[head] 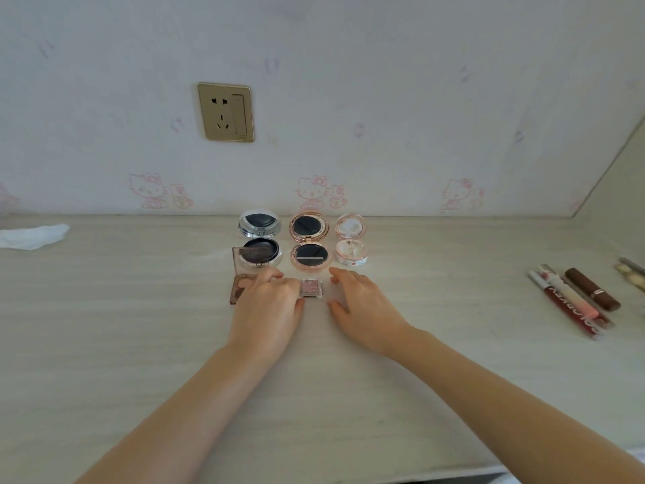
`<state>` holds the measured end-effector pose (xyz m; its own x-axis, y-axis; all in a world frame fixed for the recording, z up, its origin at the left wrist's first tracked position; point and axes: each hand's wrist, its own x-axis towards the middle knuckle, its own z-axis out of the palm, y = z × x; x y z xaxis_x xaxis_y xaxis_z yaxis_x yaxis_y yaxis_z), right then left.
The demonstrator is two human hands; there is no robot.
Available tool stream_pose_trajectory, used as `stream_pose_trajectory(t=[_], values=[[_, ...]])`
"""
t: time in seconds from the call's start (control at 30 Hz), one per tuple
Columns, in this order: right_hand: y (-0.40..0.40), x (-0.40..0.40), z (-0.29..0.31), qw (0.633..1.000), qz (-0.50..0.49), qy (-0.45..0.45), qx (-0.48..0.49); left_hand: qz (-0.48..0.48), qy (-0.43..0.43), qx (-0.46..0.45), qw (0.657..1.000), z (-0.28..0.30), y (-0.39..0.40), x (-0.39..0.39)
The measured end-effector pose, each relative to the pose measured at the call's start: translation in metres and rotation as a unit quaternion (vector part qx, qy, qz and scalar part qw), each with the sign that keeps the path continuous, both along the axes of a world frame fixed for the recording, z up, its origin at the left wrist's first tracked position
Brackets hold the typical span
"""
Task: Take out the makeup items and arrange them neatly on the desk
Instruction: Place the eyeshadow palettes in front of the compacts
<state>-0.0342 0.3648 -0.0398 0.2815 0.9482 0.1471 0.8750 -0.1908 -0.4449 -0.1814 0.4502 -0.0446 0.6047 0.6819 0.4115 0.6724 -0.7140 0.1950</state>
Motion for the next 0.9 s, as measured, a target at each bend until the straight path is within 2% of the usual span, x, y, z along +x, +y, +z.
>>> stream_pose_trajectory(t=[0.13, 0.27, 0.33, 0.63, 0.9], values=[[-0.022, 0.009, 0.007, 0.999, 0.008, -0.049, -0.008, -0.038, -0.029, 0.005, 0.999, 0.008, -0.018, 0.003], [-0.052, 0.023, 0.013, 0.983, 0.024, -0.179, -0.021, -0.081, -0.032, 0.004, 0.996, 0.006, -0.038, 0.017], [-0.069, 0.032, 0.015, 0.977, 0.019, -0.211, -0.023, -0.104, -0.03, -0.007, 0.994, 0.001, -0.048, 0.03], [-0.165, 0.101, 0.025, 0.976, -0.085, -0.197, -0.037, -0.219, -0.032, -0.017, 0.975, 0.001, -0.105, 0.114], [-0.249, 0.168, 0.025, 0.961, -0.201, -0.185, -0.046, -0.313, -0.037, -0.015, 0.949, 0.007, -0.158, 0.206]])
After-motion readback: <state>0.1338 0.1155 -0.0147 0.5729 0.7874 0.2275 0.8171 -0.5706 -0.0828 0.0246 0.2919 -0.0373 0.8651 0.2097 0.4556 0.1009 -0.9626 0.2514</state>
